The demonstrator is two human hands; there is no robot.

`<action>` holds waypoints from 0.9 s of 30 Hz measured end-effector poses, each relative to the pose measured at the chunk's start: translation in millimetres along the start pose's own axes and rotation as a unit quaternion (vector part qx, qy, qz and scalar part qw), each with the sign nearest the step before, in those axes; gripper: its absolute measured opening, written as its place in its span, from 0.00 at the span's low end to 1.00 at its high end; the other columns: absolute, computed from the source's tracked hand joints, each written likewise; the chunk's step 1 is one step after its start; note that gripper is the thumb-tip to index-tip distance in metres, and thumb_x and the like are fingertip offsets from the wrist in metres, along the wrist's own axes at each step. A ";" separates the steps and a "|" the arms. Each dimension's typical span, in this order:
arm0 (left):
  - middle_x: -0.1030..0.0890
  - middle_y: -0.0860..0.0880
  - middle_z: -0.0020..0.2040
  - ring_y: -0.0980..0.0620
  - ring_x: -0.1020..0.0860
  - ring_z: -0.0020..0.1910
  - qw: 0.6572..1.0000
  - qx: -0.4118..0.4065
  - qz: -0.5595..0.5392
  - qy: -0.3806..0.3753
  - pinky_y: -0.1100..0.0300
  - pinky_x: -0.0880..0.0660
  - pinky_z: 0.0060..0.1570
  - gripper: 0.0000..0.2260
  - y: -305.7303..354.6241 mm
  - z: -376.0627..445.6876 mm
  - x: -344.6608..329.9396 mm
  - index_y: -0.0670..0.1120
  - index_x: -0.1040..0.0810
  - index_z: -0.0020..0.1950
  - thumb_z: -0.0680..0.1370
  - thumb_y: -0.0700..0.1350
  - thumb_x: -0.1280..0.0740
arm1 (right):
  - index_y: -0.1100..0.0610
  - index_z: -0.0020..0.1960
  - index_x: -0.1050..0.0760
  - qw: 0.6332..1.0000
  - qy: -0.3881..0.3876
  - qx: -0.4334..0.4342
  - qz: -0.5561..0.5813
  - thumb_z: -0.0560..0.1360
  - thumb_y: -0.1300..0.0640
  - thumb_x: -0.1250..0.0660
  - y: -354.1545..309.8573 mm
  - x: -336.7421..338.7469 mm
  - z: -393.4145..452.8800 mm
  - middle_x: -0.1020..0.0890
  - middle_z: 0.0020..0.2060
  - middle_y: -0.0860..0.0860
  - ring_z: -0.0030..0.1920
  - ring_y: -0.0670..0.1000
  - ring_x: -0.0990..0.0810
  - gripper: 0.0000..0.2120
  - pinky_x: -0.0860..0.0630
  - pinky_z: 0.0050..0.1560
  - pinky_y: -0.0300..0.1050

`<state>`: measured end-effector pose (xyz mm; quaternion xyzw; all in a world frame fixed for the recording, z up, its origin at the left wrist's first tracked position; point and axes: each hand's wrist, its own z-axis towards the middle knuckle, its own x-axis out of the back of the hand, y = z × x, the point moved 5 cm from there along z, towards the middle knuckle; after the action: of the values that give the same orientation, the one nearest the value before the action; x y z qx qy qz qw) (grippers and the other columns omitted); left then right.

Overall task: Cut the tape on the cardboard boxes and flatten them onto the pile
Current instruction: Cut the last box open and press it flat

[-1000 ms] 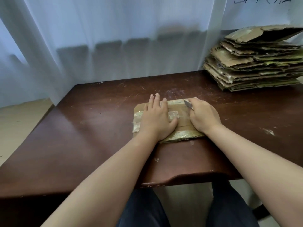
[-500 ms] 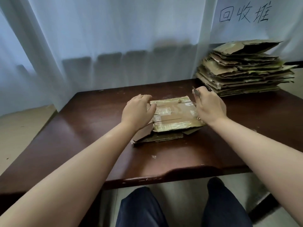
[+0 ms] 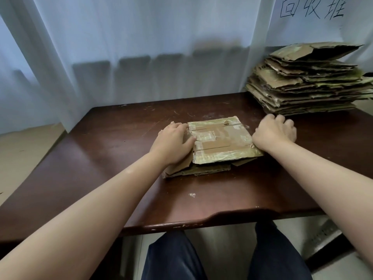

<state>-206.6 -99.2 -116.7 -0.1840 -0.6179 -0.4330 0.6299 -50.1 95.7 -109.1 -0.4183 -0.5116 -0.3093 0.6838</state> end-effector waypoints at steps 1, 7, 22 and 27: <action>0.37 0.46 0.76 0.47 0.46 0.77 1.000 -0.002 0.002 -0.005 0.45 0.44 0.74 0.26 3.0 2.0 -0.3 0.45 0.38 0.76 0.81 0.56 0.44 | 0.62 0.70 0.36 0.998 0.044 0.047 -0.017 0.78 0.47 0.42 -9.9 5.6 -1.0 0.33 0.69 0.61 0.69 0.63 0.36 0.26 0.39 0.67 0.56; 0.54 0.47 0.80 0.46 0.58 0.78 0.992 -0.013 0.070 -0.102 0.42 0.55 0.74 0.29 15.0 13.1 -30.0 0.47 0.52 0.79 0.82 0.60 0.53 | 0.45 0.78 0.55 0.925 -0.065 0.364 -0.090 0.80 0.37 0.59 -73.7 -32.1 -21.9 0.58 0.78 0.49 0.76 0.53 0.65 0.29 0.64 0.74 0.59; 0.45 0.47 0.79 0.48 0.52 0.78 0.996 -0.034 0.041 0.077 0.42 0.53 0.74 0.25 16.1 -1.8 -21.7 0.49 0.41 0.77 0.81 0.55 0.47 | 0.55 0.73 0.36 0.942 0.048 0.316 0.102 0.82 0.48 0.49 -57.0 -28.2 -29.9 0.34 0.73 0.53 0.75 0.54 0.42 0.22 0.46 0.72 0.53; 0.45 0.41 0.78 0.42 0.50 0.78 0.994 0.099 0.032 0.017 0.41 0.44 0.72 0.39 -12.4 -0.2 8.1 0.43 0.47 0.78 0.75 0.66 0.41 | 0.59 0.70 0.35 0.981 0.046 0.180 0.060 0.77 0.40 0.43 -37.6 -3.7 -21.0 0.27 0.65 0.57 0.66 0.60 0.33 0.29 0.35 0.62 0.55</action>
<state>-217.1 -108.9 -112.9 -0.1332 -0.6406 -0.3524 0.6692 -73.9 59.8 -105.7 -0.3036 -0.5010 -0.1895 0.7880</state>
